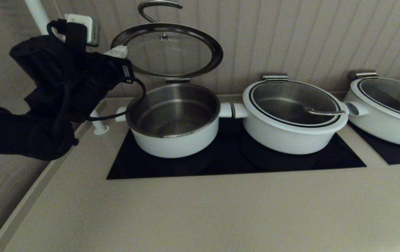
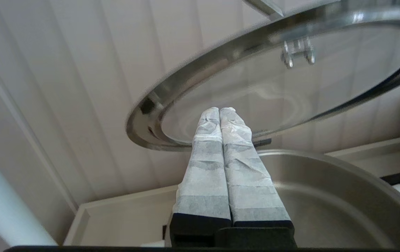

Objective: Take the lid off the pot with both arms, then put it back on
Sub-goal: Close the pot lid

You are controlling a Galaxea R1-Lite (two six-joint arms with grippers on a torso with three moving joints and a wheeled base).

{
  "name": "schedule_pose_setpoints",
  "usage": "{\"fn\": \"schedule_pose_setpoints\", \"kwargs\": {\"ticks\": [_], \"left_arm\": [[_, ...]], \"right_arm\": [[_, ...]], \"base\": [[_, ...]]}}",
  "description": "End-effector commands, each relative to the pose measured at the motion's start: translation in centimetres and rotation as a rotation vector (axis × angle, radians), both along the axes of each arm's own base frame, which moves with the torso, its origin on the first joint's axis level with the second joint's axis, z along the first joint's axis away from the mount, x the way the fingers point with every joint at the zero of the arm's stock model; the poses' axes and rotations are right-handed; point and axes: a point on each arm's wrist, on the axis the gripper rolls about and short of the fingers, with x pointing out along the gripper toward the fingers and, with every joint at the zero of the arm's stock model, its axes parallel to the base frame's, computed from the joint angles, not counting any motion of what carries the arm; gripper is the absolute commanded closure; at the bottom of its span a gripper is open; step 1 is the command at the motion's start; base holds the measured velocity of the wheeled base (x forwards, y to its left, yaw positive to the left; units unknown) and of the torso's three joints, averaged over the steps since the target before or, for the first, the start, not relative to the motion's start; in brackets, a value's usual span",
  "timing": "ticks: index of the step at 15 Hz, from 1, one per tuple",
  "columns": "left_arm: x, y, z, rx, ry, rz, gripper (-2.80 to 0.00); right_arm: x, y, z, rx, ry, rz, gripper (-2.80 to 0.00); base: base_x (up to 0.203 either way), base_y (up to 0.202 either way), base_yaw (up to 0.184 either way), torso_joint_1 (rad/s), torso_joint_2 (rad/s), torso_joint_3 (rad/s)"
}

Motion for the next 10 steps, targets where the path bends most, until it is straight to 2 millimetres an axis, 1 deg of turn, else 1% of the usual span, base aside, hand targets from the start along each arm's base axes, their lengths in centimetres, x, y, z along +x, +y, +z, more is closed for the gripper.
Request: {"fn": "schedule_pose_setpoints", "kwargs": {"ticks": [1, 8, 10], "left_arm": [[-0.6, 0.2, 0.7, 0.0, -0.021, 0.003, 0.0], [-1.3, 0.6, 1.9, 0.029, -0.057, 0.022, 0.0], [-1.2, 0.6, 2.6, 0.031, -0.075, 0.025, 0.0]], "right_arm": [[0.0, 0.0, 0.0, -0.001, 0.0, 0.001, 0.0], [0.0, 0.0, 0.0, -0.001, 0.0, 0.001, 0.0], [0.0, 0.0, 0.0, -0.001, 0.0, 0.001, 0.0]], "base": [[0.0, 0.0, 0.0, 0.0, 0.0, 0.0], [0.0, 0.0, 0.0, 0.0, 0.0, 0.0], [0.0, 0.0, 0.0, 0.0, 0.0, 0.0]]}}
